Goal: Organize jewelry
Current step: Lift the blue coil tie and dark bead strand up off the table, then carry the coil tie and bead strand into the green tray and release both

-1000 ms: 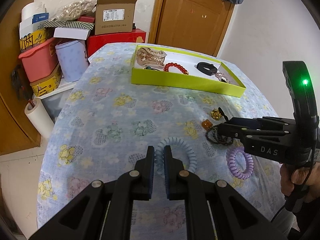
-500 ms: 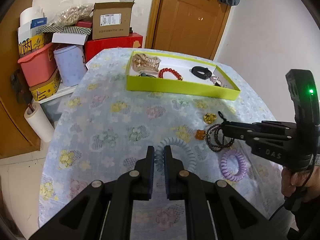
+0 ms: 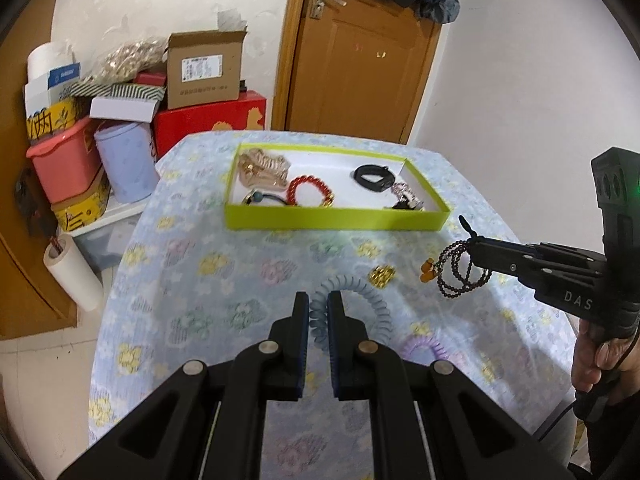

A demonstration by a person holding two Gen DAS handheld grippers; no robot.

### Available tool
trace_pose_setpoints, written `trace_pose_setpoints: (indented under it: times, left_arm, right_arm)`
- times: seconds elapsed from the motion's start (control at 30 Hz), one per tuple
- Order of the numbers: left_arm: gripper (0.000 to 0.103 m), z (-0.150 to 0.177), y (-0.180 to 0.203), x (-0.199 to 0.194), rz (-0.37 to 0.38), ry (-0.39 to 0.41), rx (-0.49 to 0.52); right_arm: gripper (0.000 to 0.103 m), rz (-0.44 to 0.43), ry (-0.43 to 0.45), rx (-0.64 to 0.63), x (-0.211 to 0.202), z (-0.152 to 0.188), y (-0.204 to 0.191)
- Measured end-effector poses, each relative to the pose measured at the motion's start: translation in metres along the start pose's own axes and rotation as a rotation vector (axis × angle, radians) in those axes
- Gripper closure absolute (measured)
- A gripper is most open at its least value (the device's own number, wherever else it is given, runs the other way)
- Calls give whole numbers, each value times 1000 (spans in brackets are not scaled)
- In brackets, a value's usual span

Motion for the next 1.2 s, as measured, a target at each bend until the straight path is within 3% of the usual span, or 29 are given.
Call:
trace_pose_setpoints:
  times: [0.63, 1.2]
  left_arm:
    - [94, -59, 13, 33, -3, 19, 63]
    - [94, -138, 1, 108, -43, -2, 65]
  right_arm:
    - [88, -7, 44, 22, 2, -32, 31]
    - [88, 14, 61, 27, 44, -91, 68]
Point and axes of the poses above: each gripper's, at about its wrist camera, not at the fingertips, and x roughly the way its jaws point, y to its right, z to its underside, the point moved 1 cm from there along x, roughly the way its jaws point, and after that the axes turned 4 degrees about -y, right-handed, at the moved point
